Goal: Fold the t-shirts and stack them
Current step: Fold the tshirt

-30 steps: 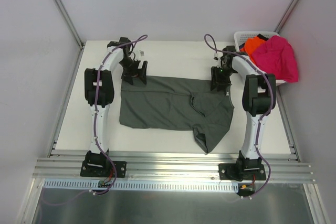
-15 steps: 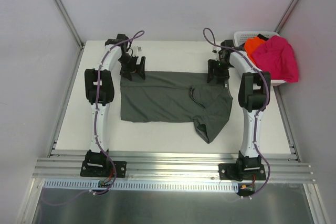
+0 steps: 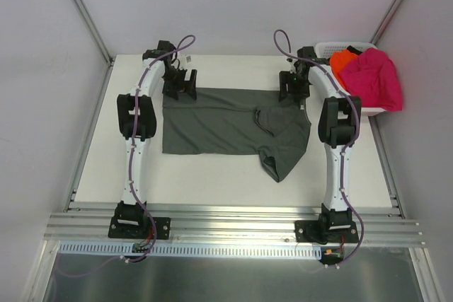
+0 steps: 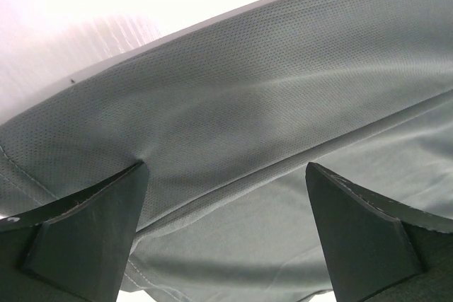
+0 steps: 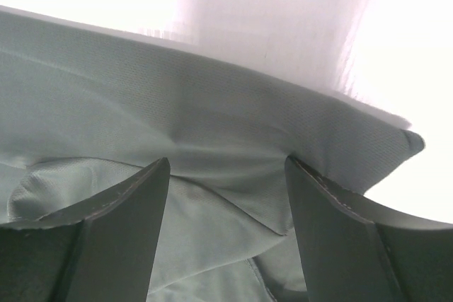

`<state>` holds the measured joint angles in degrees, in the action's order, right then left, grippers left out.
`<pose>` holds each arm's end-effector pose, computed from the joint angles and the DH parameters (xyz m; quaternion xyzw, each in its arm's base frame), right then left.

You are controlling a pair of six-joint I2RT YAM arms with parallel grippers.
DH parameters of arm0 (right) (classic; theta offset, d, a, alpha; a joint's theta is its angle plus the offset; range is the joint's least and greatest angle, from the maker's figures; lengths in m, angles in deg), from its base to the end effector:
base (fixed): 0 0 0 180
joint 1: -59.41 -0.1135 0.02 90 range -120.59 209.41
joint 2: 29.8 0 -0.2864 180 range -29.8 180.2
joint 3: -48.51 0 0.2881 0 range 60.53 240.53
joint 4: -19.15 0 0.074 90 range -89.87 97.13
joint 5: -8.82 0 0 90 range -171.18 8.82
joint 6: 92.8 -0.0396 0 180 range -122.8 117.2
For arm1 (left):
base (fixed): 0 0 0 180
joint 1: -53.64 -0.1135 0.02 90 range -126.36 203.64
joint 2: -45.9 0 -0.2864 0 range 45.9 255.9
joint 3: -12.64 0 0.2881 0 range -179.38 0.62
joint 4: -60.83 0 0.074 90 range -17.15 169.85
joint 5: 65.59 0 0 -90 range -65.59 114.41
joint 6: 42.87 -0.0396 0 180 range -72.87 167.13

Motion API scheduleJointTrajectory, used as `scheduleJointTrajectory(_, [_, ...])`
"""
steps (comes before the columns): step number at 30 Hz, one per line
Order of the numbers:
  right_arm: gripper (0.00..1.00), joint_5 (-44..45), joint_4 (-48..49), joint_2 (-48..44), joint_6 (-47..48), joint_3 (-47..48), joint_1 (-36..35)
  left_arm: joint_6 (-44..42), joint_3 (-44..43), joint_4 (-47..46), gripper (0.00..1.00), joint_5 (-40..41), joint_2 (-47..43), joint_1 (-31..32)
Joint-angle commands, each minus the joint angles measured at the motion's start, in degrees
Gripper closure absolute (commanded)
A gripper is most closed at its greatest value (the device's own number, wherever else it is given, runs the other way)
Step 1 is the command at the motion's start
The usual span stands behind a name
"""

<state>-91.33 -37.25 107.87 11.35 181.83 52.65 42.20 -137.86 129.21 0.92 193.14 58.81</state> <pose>0.5694 0.0745 0.1859 -0.1969 0.9438 0.0692 0.2565 0.5911 -0.0693 0.1848 0.1278 0.9485 -0.1992 0.2105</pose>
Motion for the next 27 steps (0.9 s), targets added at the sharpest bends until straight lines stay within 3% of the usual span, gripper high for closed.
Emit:
scheduleJointTrajectory(1, [0.29,1.45,0.79,-0.03,-0.09,3.94,0.17,-0.61,-2.24,-1.34,0.04,2.13,1.21,-0.42])
scheduleJointTrajectory(7, [0.29,1.63,1.31,-0.73,0.96,4.57,0.09,-0.96,-1.45,-1.34,0.01,3.45,-0.02,0.1])
scheduleJointTrajectory(12, [0.28,0.05,1.4,-6.43,0.62,2.9,-1.41,-0.43,1.71,-1.25,0.01,2.74,-8.01,0.19])
scheduleJointTrajectory(20, [0.28,-3.99,0.44,-17.25,-3.59,-7.38,-8.78,0.27,10.5,-1.08,0.01,1.34,-20.76,0.19])
scheduleJointTrajectory(27, [0.28,-8.83,0.08,-15.95,-7.29,-9.5,-14.94,0.1,10.68,-0.81,0.01,2.39,-23.93,0.1])
